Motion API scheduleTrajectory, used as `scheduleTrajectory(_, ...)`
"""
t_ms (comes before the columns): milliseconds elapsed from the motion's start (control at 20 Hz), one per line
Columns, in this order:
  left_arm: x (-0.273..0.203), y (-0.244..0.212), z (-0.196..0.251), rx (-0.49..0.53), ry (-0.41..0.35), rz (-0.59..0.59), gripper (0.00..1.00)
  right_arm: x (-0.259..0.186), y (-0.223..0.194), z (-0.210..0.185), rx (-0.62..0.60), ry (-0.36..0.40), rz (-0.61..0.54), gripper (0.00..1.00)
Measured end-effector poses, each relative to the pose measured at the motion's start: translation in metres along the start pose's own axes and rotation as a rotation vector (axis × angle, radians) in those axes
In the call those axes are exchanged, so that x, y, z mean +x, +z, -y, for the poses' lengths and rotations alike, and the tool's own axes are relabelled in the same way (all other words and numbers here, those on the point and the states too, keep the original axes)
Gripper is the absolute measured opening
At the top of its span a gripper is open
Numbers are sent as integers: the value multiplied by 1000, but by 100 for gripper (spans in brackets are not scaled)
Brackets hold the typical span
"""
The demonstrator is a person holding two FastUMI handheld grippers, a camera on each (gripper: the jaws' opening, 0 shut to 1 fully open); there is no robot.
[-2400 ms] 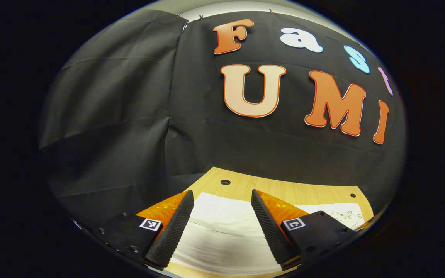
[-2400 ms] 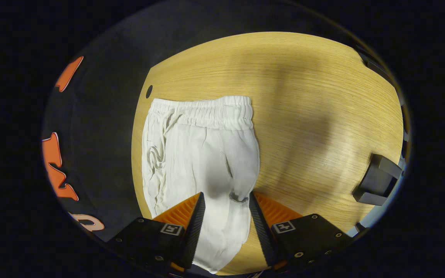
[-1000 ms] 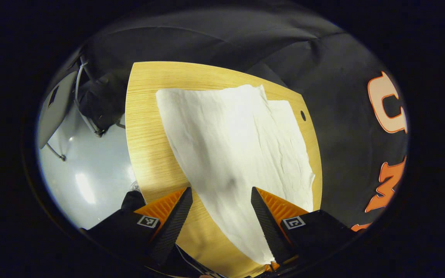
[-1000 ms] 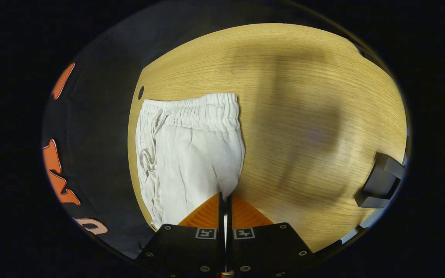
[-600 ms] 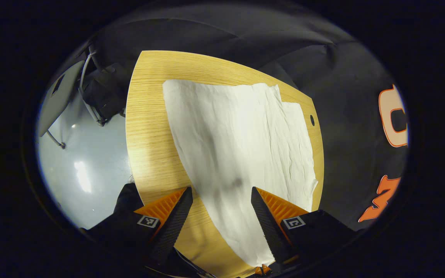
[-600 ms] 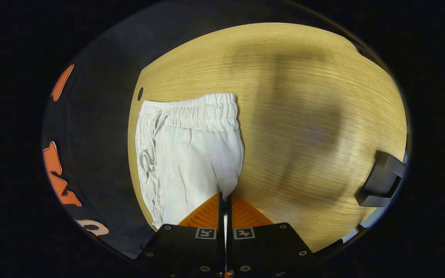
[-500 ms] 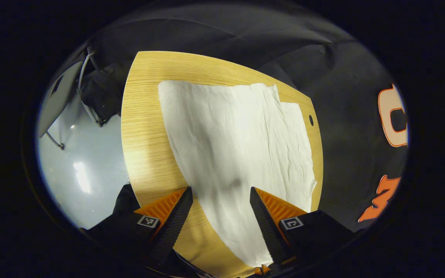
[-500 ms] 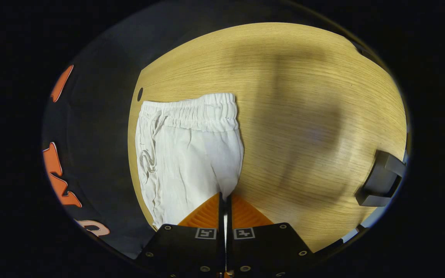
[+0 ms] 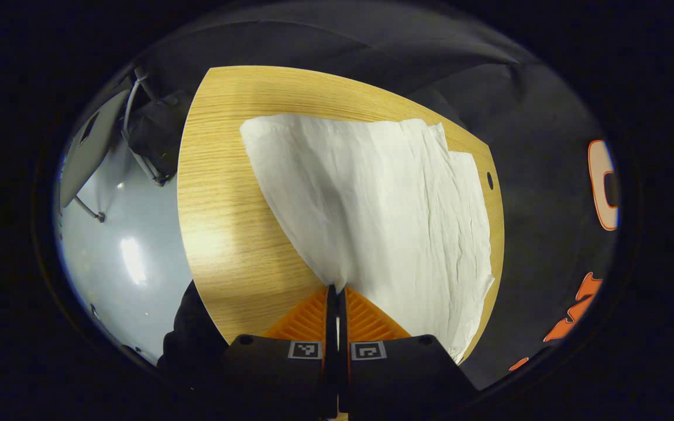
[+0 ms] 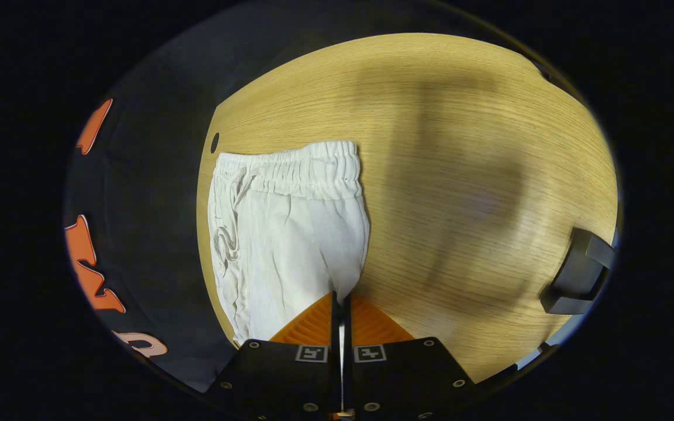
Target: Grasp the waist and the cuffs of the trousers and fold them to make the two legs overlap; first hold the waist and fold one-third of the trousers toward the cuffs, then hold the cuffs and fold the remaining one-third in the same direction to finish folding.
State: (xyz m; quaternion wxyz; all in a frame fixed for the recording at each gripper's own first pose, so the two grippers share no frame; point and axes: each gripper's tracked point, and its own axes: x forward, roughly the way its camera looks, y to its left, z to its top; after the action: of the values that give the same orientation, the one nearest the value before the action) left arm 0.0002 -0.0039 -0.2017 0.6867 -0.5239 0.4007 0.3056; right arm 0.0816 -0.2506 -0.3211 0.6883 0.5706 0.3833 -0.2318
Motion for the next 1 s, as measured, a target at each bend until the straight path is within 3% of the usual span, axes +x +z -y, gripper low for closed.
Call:
scheduleTrajectory(150,-3,0,9,51,-8,-2,4,-5,0,1,-28,-29,8,1)
scheduleTrajectory(350,-23,17,43,164,-82,2,5,-25,-3,-21,-83,18,34,1)
scheduleTrajectory(700,-45,52,143,321,-205,1,5,-58,-1,-100,-120,137,110,1)
scheduleTrajectory(1000,-40,77,223,404,-264,1,4,-64,8,-171,-200,182,151,0)
